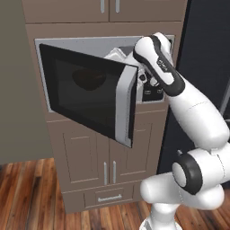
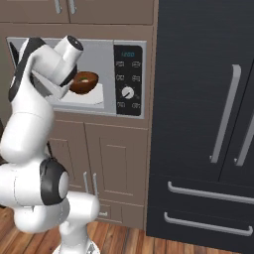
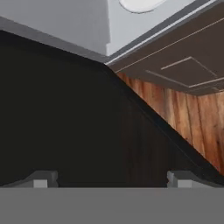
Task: The microwave is finished heating the steak and lime. Take the bowl containing the food and place it on the dining counter.
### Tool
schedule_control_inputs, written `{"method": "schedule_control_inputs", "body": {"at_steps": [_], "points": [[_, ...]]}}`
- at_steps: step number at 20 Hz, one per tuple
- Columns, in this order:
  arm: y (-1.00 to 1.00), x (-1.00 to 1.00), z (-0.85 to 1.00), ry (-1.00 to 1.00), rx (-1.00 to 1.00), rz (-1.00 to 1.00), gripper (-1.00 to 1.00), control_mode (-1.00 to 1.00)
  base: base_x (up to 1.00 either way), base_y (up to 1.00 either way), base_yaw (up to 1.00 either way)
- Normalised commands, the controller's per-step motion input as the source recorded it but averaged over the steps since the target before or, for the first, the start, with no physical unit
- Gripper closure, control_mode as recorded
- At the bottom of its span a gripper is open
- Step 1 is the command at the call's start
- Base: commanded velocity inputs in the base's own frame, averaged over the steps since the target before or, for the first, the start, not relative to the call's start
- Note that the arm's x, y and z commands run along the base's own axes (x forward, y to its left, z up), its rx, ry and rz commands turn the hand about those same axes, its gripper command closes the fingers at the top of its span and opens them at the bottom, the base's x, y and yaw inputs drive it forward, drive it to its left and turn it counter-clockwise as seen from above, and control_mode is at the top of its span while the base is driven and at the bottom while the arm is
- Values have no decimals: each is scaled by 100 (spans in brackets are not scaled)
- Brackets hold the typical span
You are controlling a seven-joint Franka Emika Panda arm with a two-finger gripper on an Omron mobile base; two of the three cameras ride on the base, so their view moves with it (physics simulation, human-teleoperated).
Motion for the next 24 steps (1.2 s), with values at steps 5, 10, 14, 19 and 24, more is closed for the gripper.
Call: {"method": "schedule_control_inputs", "body": {"at_steps": [5,10,14,19,24], "points": [[99,-86,0,0,12,11,-100,-100,0,0,0],[100,-61,0,-1,9,3,-100,-100,0,0,0],[97,-3,0,-12,-1,-15,-100,-100,0,0,0],[8,0,0,0,0,-3,-100,-100,0,0,0],[-88,4,0,-1,0,-26,-100,-100,0,0,0]]}}
